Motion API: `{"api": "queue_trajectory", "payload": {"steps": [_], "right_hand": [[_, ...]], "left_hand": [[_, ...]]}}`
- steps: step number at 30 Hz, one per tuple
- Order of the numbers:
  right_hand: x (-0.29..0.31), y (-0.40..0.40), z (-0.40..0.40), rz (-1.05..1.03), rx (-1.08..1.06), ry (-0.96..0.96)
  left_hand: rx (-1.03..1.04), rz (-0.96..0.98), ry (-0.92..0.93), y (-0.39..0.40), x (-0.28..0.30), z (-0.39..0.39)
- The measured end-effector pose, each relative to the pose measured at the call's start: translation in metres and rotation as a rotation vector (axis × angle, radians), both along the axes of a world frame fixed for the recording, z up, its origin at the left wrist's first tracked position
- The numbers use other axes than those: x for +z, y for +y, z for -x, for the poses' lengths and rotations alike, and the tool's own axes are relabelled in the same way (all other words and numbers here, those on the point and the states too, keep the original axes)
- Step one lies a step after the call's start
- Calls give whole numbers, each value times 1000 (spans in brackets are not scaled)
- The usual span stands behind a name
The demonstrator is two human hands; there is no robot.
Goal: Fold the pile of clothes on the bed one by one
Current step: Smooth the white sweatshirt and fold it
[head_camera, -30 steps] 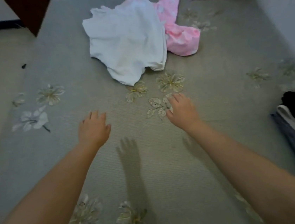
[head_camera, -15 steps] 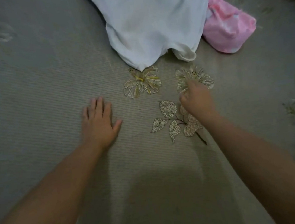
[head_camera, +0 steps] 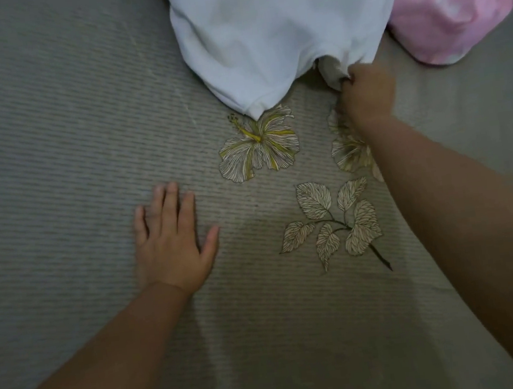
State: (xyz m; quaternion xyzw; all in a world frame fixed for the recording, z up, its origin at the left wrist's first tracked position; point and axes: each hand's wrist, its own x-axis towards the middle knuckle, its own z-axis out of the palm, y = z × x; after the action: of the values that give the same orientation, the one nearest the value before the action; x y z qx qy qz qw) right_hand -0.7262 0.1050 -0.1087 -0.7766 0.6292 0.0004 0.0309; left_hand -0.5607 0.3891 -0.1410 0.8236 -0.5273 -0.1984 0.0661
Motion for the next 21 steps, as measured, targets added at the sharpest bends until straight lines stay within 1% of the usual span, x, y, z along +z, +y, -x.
{"api": "queue_trajectory", "payload": {"steps": [2, 4, 9, 12, 15, 17, 19, 21], "right_hand": [[2, 19, -5, -25, 66, 0], [2, 55, -6, -7, 156, -38], [18, 170, 14, 64, 315, -334], [31, 233, 40, 43, 390, -390], [39, 297, 81, -22, 433, -438], [41, 336, 110, -111, 451, -420], [40, 366, 138, -175, 438, -390], [39, 390, 161, -153, 402, -359]], "left_hand": [[0, 22, 4, 0, -2, -1], [-9, 28, -4, 0, -4, -3], [-21, 78, -2, 1, -6, -4], [-43, 136, 37, 5, 2, -4], [-222, 315, 25, 11, 8, 4], [-314, 386, 46, 16, 16, 8], [-437, 402, 5, 26, 20, 10], [-614, 345, -61, 41, 28, 15]]}}
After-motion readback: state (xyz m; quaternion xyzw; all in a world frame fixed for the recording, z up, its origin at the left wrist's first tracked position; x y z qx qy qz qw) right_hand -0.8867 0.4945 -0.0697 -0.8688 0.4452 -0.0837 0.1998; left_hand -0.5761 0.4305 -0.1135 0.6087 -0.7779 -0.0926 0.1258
